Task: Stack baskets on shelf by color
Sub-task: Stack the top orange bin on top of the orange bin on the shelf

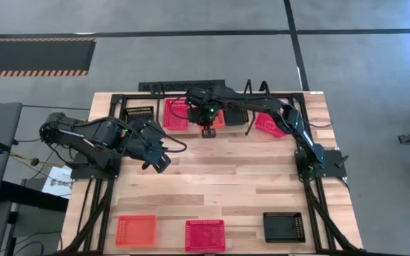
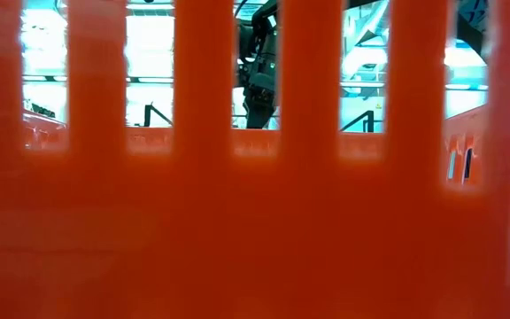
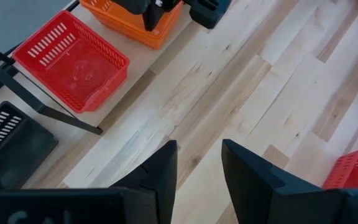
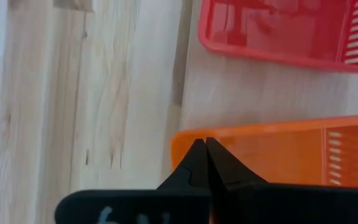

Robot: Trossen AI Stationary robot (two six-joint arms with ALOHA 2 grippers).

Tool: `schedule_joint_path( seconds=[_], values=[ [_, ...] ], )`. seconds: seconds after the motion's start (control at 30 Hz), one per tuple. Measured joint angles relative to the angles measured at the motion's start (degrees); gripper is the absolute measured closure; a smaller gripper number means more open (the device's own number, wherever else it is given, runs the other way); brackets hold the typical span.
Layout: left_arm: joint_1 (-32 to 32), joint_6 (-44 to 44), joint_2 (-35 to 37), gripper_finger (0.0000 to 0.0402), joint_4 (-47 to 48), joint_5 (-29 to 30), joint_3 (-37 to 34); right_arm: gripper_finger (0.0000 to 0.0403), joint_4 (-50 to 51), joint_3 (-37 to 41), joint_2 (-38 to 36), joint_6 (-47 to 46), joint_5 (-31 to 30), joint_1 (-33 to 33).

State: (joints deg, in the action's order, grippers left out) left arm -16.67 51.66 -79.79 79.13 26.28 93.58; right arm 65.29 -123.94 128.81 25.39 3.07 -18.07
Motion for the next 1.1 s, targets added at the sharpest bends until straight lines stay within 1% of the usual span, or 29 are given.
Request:
schedule_joint_path(
  seconds=[0.2, 0.57, 0.87, 0.97, 1.03, 1.1],
  values=[
    [0.0, 0.0, 0.0, 0.0288, -0.01, 0.0, 0.0, 0.0403, -0.84, 0.74, -0.01, 1.67, -0.05, 0.13],
    [-0.02, 0.0, 0.02, 0.0288, -0.02, 0.0, 0.0, 0.0403, -1.61, 0.76, 0.02, 1.61, -0.12, -0.15],
    [0.0, -0.2, 0.0, 0.0288, -0.02, 0.02, -0.02, 0.0403, -6.9, 0.76, 0.02, 0.54, 0.01, 0.79],
    [-0.02, -0.2, 0.0, 0.0288, -0.02, 0.0, 0.0, 0.0403, -7.06, 0.76, 0.02, 0.49, -2.94, 0.77],
    [-0.01, -0.17, 0.01, 0.0288, -0.02, 0.0, 0.0, 0.0403, -5.19, 0.74, 0.02, -0.3, -5.22, 0.37],
    [-0.02, -0.17, 0.0, 0.0288, -0.02, 0.0, -0.01, 0.0403, -2.38, 0.74, 0.02, -2.72, -5.67, -0.61]
  ],
)
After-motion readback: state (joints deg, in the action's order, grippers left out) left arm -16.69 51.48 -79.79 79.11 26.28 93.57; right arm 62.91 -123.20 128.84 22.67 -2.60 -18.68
